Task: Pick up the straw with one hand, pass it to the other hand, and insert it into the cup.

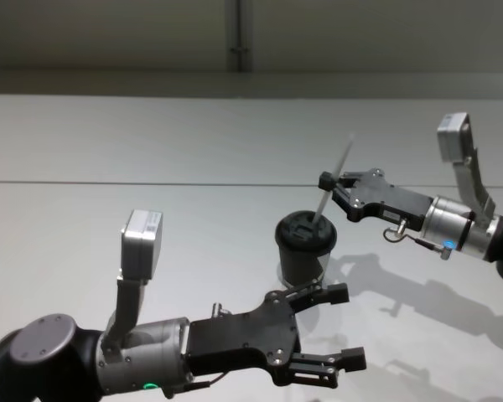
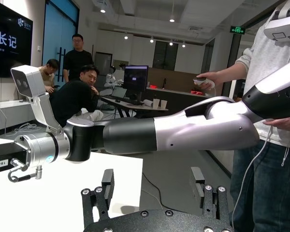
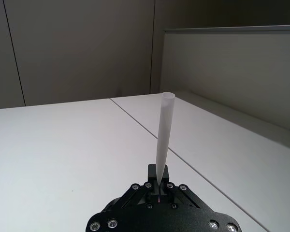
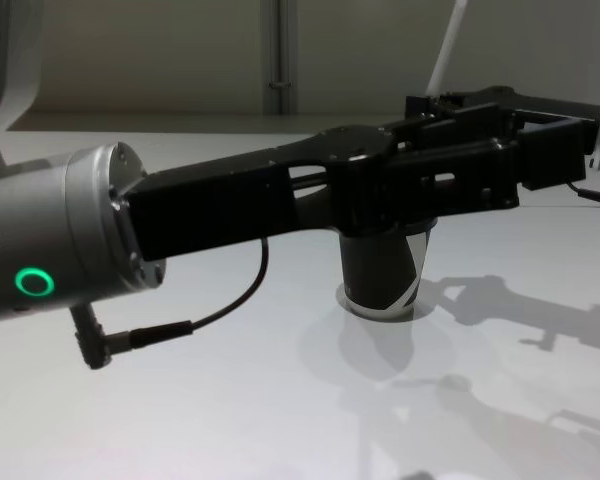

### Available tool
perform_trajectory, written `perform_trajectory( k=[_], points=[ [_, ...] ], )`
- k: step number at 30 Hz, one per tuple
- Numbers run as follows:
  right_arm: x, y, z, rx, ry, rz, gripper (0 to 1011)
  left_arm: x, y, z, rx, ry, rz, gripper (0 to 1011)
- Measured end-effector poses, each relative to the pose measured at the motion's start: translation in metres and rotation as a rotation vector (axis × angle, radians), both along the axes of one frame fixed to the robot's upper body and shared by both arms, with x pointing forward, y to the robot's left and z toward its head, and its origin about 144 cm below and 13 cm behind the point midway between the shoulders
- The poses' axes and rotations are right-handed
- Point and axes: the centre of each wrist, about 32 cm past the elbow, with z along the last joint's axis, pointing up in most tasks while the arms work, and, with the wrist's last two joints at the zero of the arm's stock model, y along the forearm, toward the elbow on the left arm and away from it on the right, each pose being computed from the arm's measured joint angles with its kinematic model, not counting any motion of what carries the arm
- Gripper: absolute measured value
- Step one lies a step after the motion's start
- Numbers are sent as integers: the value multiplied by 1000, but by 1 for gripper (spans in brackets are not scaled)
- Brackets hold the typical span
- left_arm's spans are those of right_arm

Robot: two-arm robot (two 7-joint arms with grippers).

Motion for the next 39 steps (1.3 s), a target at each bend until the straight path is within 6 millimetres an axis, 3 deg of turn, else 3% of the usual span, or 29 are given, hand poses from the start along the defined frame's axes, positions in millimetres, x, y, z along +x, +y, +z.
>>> perform_trajectory(
  k=[39],
  points=[
    [-5, 3, -12, -34, 55, 10, 8, 0, 0, 0, 0, 0, 0, 1002]
  ],
)
